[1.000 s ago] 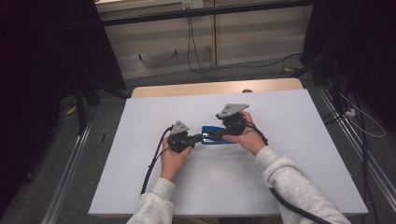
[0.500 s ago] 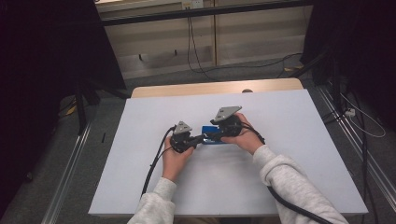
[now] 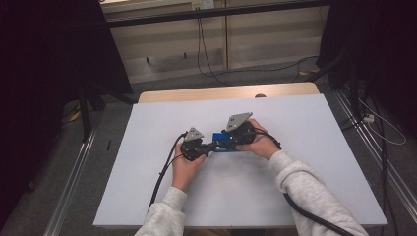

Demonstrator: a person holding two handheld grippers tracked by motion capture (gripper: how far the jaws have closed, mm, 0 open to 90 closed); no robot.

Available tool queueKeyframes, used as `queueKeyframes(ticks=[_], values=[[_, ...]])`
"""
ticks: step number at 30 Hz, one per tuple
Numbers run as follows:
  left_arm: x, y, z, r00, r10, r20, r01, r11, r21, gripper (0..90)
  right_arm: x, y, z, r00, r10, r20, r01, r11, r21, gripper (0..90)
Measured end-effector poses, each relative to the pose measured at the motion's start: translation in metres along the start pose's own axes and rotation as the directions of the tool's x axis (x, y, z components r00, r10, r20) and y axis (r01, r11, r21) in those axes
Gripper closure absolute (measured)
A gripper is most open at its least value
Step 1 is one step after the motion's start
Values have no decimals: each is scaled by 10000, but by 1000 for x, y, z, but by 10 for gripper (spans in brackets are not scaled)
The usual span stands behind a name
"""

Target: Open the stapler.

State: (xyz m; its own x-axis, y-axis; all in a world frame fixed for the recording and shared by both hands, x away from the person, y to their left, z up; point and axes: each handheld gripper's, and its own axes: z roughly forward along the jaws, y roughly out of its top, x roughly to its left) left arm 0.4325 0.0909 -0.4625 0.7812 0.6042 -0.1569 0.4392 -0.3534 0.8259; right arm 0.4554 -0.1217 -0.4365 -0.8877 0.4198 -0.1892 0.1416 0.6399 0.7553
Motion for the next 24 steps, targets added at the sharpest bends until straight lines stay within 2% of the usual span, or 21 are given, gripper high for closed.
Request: queueKeyframes(ticks=[4,7,8,11,16,17,18,19,20,21,22,23,24], values=[[-1,1,2,9999,152,16,-152,9999,12,900,-2,3,-2,9989,-388,-274,392,9991,171,609],[-3,2,4,9999,26,125,-27,10000,27,900,-3,4,-3,9975,-594,-389,603,9979,226,621],[-3,2,4,9999,41,146,-42,10000,53,900,-4,4,-5,9969,-550,-556,564,9981,241,636],[-4,2,4,10000,-8,92,8,10000,68,900,-5,4,-7,9966,-503,-655,517,9985,202,641],[-7,4,4,9997,245,35,-246,9994,248,900,-6,2,-7,9971,-384,-656,391,9992,102,642],[-8,4,5,9999,117,120,-123,9986,513,900,-6,2,-7,9971,-384,-656,391,9992,102,642],[-8,0,9,9984,571,2,-566,9884,1406,900,-8,2,-9,9981,-320,-532,321,9995,19,671],[-8,0,9,9984,571,2,-566,9884,1406,900,-8,2,-9,9981,-320,-532,321,9995,19,671],[-7,1,9,9996,293,-25,-287,9909,1318,900,-11,1,-12,9987,93,-501,-100,9999,-141,670],[-9,1,10,9987,380,-333,-336,9917,1245,900,-19,-1,-17,9959,566,-704,-593,9976,-370,669],[-9,1,10,9987,380,-333,-336,9917,1245,900,-19,-1,-17,9959,566,-704,-593,9976,-370,669],[-8,2,8,9997,233,-78,-224,9954,927,900,-19,-1,-17,9959,487,-756,-520,9978,-420,670],[-7,3,4,9997,-183,135,177,9989,443,900,-17,-1,-16,9964,381,-760,-409,9985,-358,670]])
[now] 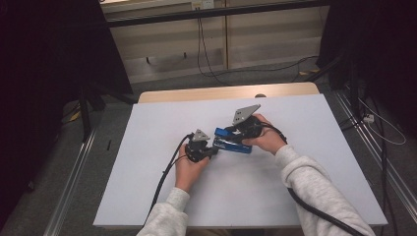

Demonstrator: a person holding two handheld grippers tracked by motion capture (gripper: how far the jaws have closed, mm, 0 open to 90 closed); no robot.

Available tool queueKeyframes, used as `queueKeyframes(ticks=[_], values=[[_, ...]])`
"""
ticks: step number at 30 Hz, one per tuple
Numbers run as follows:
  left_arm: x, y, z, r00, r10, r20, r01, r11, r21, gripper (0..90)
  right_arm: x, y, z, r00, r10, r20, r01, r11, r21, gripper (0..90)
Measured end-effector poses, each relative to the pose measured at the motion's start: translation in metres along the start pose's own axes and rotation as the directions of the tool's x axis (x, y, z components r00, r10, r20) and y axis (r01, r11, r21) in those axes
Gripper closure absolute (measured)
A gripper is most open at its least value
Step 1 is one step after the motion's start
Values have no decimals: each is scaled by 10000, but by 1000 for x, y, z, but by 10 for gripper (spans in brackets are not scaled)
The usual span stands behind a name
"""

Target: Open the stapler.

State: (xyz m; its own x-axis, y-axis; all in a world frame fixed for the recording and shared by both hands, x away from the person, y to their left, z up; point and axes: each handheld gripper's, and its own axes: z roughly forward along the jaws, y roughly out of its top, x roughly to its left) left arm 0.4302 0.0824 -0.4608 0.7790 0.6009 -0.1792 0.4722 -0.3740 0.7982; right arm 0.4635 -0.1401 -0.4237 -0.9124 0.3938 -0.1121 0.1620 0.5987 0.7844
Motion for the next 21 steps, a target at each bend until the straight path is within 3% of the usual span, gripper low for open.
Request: queueKeyframes(ticks=[3,8,10,14,21], values=[[2,9,-12,9999,-96,-143,85,9969,-788,900,1,-1,3,10000,21,59,-21,10000,40,670],[5,4,-6,9994,-235,-258,216,9971,-724,900,-2,-3,1,9995,318,-46,-319,9992,-250,670],[5,6,-4,9986,-332,-416,285,9936,-1096,900,-1,-3,-2,9998,219,-29,-219,9994,-284,670],[6,11,-6,9964,-326,-780,217,9904,-1367,900,-2,-4,-4,9995,329,-26,-330,9982,-496,670],[9,18,3,9968,-265,-760,151,9891,-1463,900,-2,-5,-7,9996,281,-58,-284,9978,-600,669]])
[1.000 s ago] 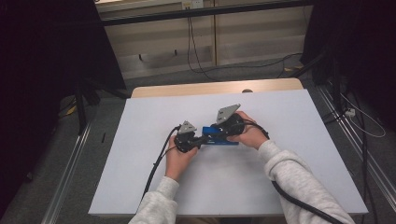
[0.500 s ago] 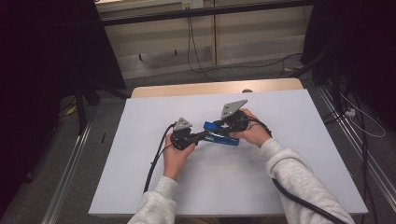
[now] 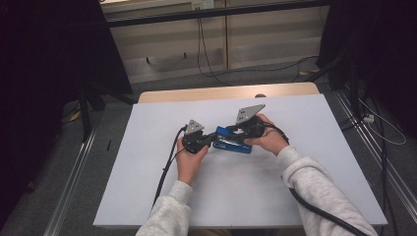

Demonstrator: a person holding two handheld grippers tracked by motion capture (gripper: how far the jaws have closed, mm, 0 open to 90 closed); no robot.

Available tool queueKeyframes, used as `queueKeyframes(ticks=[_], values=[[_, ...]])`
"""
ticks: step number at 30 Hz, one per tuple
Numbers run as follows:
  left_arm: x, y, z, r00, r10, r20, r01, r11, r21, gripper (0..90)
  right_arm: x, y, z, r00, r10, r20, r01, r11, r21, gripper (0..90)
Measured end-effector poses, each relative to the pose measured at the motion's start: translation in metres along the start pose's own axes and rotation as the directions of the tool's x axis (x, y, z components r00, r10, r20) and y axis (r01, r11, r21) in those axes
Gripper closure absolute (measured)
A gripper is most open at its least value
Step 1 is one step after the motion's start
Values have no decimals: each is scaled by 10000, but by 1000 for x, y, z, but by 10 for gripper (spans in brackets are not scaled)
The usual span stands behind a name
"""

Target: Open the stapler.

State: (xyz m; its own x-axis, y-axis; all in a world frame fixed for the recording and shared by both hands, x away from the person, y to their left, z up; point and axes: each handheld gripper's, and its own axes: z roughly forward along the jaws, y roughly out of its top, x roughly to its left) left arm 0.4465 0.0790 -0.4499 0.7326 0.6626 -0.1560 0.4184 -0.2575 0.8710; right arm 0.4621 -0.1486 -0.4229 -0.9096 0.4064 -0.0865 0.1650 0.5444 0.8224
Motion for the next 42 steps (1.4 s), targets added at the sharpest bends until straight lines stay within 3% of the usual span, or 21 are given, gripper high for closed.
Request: queueKeyframes(ticks=[1,6,15,20,21,28,30,33,35,42], values=[[-1,0,1,9998,-192,72,193,9997,-176,900,0,0,-2,10000,51,43,-51,10000,-66,669],[-2,3,5,9999,103,105,-100,9996,-269,900,0,-2,-4,9996,177,222,-173,9997,-199,665],[-1,10,7,9997,164,177,-157,9991,-393,900,1,0,-9,9999,99,43,-97,9996,-273,668],[-4,13,3,9997,201,146,-194,9987,-468,900,-2,-4,-12,9997,253,-69,-257,9979,-597,668],[-4,13,4,9994,353,52,-350,9982,-488,900,-1,-4,-12,9996,282,25,-280,9981,-553,665],[-3,14,6,9997,193,171,-182,9979,-627,900,4,-1,-9,9969,392,677,-380,9991,-193,636],[-4,16,6,9995,248,200,-235,9977,-643,900,7,-1,-8,9929,513,1074,-523,9986,69,587],[-4,17,6,9996,218,188,-204,9974,-685,900,15,-2,-8,9891,511,1379,-527,9986,76,542],[-3,17,5,9996,248,147,-239,9977,-629,900,20,-2,-10,9840,803,1590,-795,9968,-110,505],[-4,18,5,9994,334,76,-329,9978,-568,900,35,-1,-26,9525,1637,2569,-1473,9857,-821,546]])
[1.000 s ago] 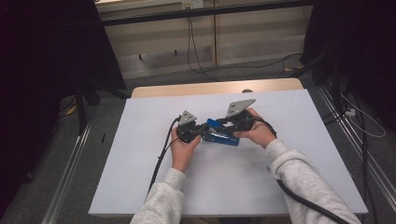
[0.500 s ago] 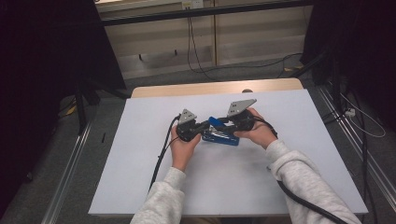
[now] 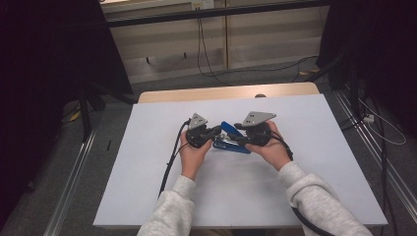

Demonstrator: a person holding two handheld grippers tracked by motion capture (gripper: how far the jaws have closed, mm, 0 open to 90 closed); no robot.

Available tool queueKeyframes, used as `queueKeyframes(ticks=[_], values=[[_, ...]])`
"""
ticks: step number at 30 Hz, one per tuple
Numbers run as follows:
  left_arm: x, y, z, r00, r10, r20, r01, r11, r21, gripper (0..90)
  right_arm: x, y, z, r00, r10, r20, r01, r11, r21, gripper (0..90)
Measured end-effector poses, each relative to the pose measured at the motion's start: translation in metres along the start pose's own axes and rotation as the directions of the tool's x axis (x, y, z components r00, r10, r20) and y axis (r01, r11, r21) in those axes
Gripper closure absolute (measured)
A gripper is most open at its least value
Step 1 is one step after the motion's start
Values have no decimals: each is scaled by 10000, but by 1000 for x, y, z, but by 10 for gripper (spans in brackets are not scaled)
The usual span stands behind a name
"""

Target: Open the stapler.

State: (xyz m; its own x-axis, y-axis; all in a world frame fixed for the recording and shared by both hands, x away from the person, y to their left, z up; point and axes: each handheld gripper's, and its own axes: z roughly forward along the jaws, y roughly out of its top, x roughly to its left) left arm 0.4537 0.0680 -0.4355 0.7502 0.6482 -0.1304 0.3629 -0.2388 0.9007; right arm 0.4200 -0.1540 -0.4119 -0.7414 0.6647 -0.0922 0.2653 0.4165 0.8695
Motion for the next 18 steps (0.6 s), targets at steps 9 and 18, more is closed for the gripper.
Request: queueKeyframes(ticks=[9,18], values=[[-1,2,1,9998,111,-146,-110,9999,85,900,9,-7,-14,9991,397,-162,-399,9991,-144,900],[-3,4,1,9998,160,-141,-159,9999,29,900,30,-17,19,9970,775,34,-776,9970,48,900]])
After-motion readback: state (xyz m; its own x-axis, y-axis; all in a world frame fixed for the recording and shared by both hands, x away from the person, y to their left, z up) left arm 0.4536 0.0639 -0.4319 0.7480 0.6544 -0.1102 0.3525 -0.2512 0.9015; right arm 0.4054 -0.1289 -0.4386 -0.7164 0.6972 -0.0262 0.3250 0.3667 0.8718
